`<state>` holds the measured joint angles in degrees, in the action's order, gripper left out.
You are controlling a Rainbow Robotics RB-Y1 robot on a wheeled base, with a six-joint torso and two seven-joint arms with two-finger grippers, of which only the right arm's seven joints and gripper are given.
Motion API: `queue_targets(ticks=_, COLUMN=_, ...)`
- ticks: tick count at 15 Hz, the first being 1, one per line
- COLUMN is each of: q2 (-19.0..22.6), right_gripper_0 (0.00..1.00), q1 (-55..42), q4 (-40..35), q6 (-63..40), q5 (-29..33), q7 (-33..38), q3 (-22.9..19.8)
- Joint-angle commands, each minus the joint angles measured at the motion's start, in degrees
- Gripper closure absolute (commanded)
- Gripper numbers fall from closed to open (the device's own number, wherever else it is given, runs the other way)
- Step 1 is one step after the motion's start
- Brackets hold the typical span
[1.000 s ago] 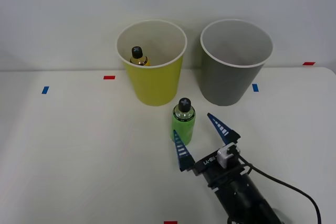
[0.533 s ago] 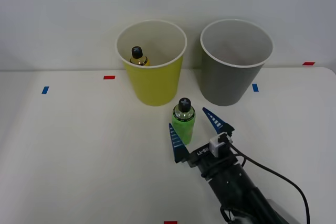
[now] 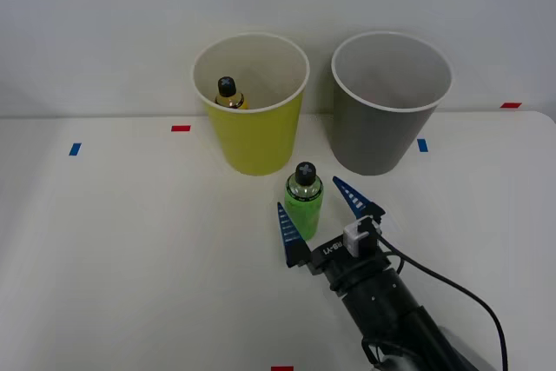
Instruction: Put cans in the gray bin, plastic bottles in the light green bin
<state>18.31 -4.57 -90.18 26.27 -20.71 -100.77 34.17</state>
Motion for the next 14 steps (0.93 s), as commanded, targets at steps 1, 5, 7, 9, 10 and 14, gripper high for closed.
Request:
queue_targets(ticks=1, q2=0.1, right_gripper_0=0.00, q1=0.2, q4=0.0, q6=0.0, q5=-0.6, q7=-0.1, q3=0.0)
queue_targets(ticks=5, q2=-0.9, right_gripper_0=0.00, q1=0.5, q4=0.0, q6=-1.0, q5=-0.6, q7=-0.7, q3=0.1)
queue_targets(ticks=7, q2=-1.3, right_gripper_0=0.00, q1=0.8, q4=0.0, q6=-1.4, q5=-0.6, q7=-0.9, q3=0.1)
queue_targets(ticks=9, q2=-1.5, right_gripper_0=0.00, q1=0.9, q4=0.0, q6=-1.5, q5=-0.7, q7=-1.3, q3=0.1)
queue_targets(ticks=10, q2=-1.5, right_gripper_0=0.00, q1=0.9, q4=0.0, q6=-1.5, q5=-0.7, q7=-1.4, q3=0.1)
queue_targets(ticks=14, q2=-1.1, right_gripper_0=0.00, q1=1.6, q4=0.0, q6=-1.6, q5=-1.2, q7=-2.0, q3=-0.1)
